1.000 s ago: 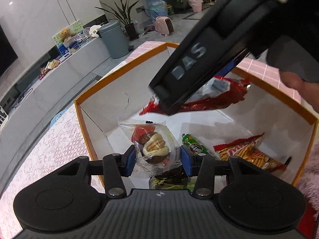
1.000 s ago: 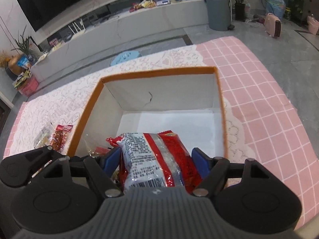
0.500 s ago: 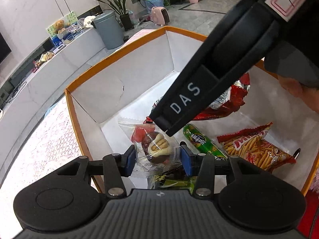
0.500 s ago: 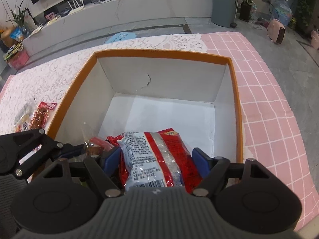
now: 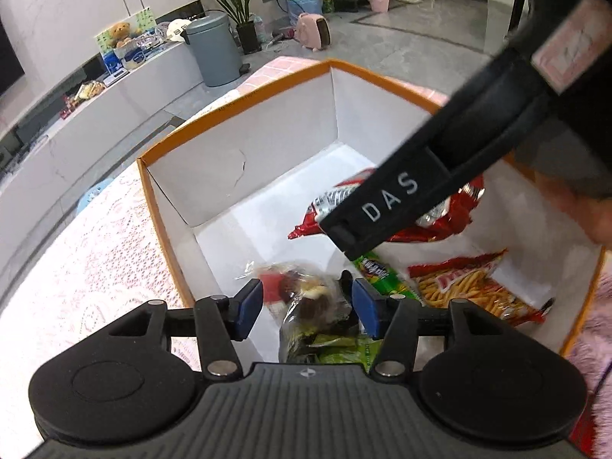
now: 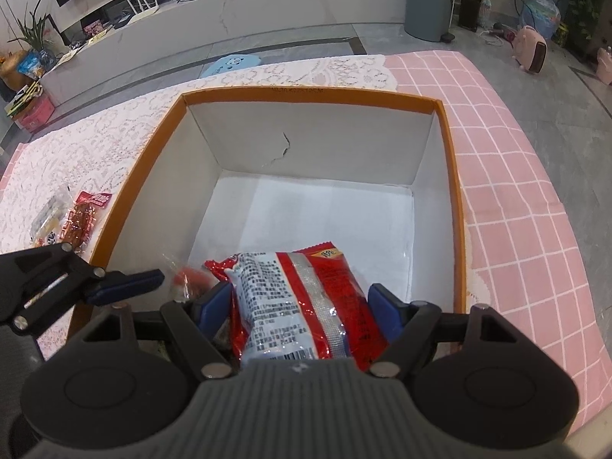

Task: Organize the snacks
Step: 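Open both tools to drop the pastry bag and chip bag into the box, then withdraw both tools from the box back toward the snack pile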

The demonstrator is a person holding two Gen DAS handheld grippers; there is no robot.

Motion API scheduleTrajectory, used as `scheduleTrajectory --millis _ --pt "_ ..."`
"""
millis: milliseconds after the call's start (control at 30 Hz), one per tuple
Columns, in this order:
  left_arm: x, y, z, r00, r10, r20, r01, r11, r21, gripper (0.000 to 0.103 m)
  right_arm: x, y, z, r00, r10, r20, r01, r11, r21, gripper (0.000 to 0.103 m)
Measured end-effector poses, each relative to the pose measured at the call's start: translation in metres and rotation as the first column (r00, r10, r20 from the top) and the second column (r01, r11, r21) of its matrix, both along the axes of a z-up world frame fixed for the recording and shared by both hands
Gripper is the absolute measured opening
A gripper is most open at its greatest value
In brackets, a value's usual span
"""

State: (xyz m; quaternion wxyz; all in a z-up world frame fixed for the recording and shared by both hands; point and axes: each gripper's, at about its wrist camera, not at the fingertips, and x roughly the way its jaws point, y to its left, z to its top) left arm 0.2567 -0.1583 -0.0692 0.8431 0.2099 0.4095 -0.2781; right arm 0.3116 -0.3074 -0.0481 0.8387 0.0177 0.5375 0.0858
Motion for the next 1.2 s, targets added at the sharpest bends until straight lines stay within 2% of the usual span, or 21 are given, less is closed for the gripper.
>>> scheduleTrajectory --millis 67,333,500,667,833,1033,1200 --pt "0.0 0.006 0.006 1.0 0.009 -0.005 -0.01 1.0 -0.027 0.068 0.001 0.0 0.0 1.0 0.001 -0.005 -0.001 1.0 0.002 0.075" --pt "-0.003 0.027 0.022 0.999 0.033 -0.017 -0.035 0.995 -0.094 0.07 0.001 0.01 -0.004 1.0 0.009 -0.024 -0.01 0.999 -0.051 0.077" --pt "-0.009 0.03 0.029 0.999 0.037 -0.002 -0.037 0.994 -0.102 0.07 0.002 0.014 -0.007 0.999 0.008 -0.033 -0.01 0.996 -0.086 0.078" --pt "-0.014 0.037 0.035 0.998 0.055 0.01 -0.053 0.992 -0.114 0.07 0.001 0.015 -0.006 1.0 -0.004 -0.03 0.0 0.994 -0.11 0.086" --pt "-0.022 0.048 0.044 0.997 0.081 0.014 -0.078 0.986 -0.151 0.07 -0.003 0.016 -0.002 1.0 -0.009 -0.029 0.006 0.993 -0.115 0.086" --pt "-0.036 0.064 0.06 0.99 0.139 0.032 -0.13 0.972 -0.193 0.07 -0.019 0.025 0.015 1.0 -0.001 0.026 0.003 0.994 -0.111 0.088" --pt "-0.048 0.085 0.073 0.975 0.215 0.052 -0.198 0.953 -0.229 0.07 -0.042 0.041 0.036 0.993 0.026 0.115 -0.013 0.994 -0.111 0.088"
